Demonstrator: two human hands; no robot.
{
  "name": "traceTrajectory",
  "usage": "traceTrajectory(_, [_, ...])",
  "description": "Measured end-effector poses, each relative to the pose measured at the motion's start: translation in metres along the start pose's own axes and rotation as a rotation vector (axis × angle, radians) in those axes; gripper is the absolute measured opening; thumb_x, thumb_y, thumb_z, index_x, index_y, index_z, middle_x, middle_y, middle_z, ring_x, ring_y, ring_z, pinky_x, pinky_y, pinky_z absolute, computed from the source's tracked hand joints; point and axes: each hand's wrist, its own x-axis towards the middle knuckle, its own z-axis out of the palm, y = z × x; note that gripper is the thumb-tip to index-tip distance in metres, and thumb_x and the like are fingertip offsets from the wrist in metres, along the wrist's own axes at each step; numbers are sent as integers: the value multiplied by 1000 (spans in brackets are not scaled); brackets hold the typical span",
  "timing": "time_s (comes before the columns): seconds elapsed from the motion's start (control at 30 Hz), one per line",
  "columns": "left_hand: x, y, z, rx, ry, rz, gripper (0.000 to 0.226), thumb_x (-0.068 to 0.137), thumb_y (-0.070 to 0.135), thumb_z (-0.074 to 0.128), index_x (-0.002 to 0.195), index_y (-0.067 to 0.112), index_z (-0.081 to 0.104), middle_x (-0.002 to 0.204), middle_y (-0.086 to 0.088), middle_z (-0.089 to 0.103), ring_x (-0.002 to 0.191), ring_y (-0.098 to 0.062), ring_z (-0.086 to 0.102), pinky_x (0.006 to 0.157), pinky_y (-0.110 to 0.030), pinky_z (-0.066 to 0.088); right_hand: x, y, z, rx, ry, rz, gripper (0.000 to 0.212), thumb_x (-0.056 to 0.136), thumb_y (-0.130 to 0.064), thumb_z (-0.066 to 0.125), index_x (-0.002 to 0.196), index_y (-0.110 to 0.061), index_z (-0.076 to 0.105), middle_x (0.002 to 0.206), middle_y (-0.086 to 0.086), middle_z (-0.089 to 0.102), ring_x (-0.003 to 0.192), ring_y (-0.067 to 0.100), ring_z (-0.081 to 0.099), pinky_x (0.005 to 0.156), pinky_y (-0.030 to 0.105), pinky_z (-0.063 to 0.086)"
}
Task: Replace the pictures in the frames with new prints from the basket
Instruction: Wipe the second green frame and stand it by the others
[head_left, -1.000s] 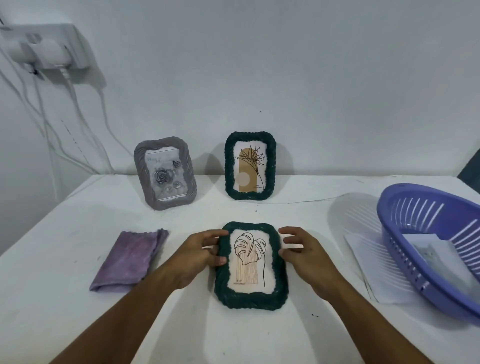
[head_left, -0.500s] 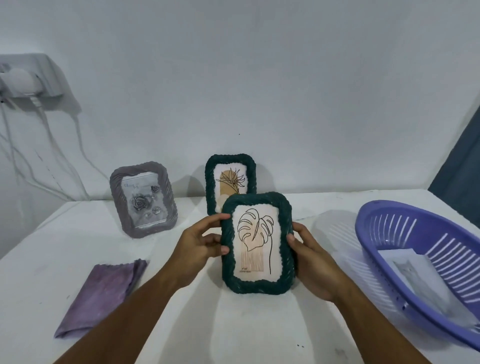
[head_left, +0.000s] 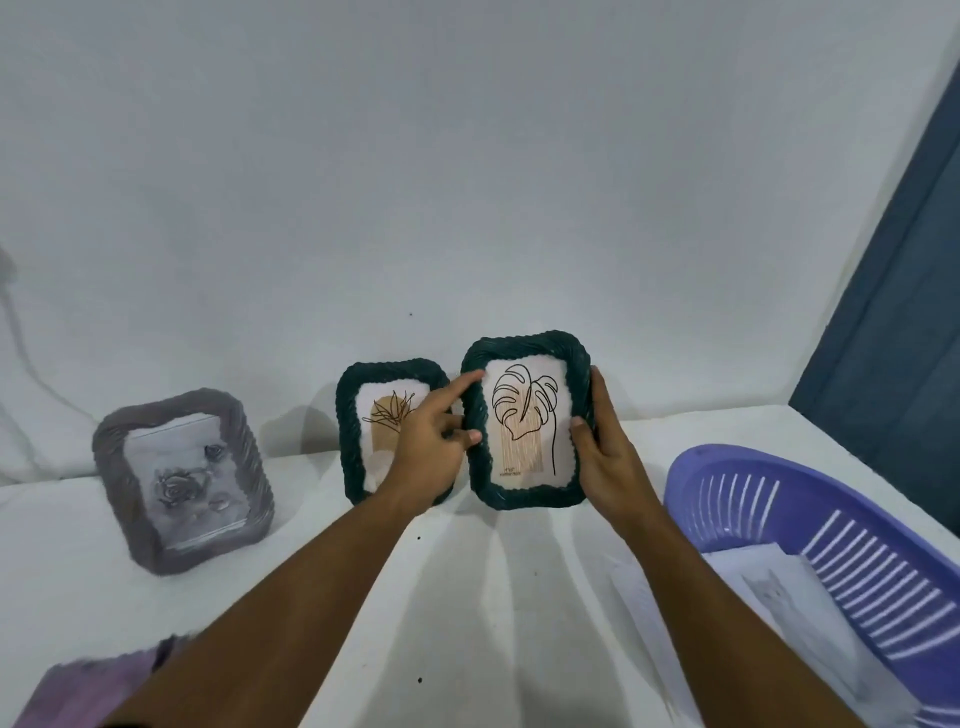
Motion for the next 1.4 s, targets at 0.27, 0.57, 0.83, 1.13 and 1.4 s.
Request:
traceTrajectory(0.27, [47, -23, 29, 6, -50, -36, 71, 84, -21, 47, 126, 35, 57, 115, 3, 59, 103, -21, 60, 81, -35, 58, 36, 29, -1, -139, 212, 45, 56, 101, -17, 32, 149, -39, 12, 131, -19, 40, 116, 7, 44, 92, 22, 38])
traceTrajectory(0.57, [63, -46, 39, 16, -75, -45, 72, 81, -27, 43, 121, 31, 60, 123, -6, 57, 94, -28, 58, 83, -42, 55, 38, 54, 14, -285, 313, 70, 64, 100, -16, 31, 149, -41, -2, 123, 10, 51, 92, 13, 47, 84, 26, 40])
traceTrajectory(0.83, [48, -55, 37, 114, -79, 1, 77, 82, -26, 46, 122, 38, 56, 125, -1, 54, 110, -19, 53, 78, -22, 57, 20, 60, 16, -332, 310, 53, 63, 101, -20, 30, 147, -45, -6, 109, 5, 48, 84, 14, 49, 74, 27, 43])
traceTrajectory(1.13, [39, -48, 33, 261, -186, -23, 82, 82, -24, 46, 136, 37, 45, 134, 4, 49, 119, -13, 48, 83, -23, 55, 13, 55, 10, -403, 236, 143, 66, 102, -23, 28, 141, -53, -16, 111, 10, 55, 90, 22, 58, 82, 40, 54])
traceTrajectory(1.4, [20, -36, 24, 353, -240, -61, 82, 86, -17, 50, 144, 37, 31, 145, 2, 42, 132, -11, 37, 103, -33, 45, 1, 43, 2, -513, 135, 214, 75, 99, -13, 34, 145, -41, -19, 127, 13, 50, 92, 21, 50, 82, 34, 45])
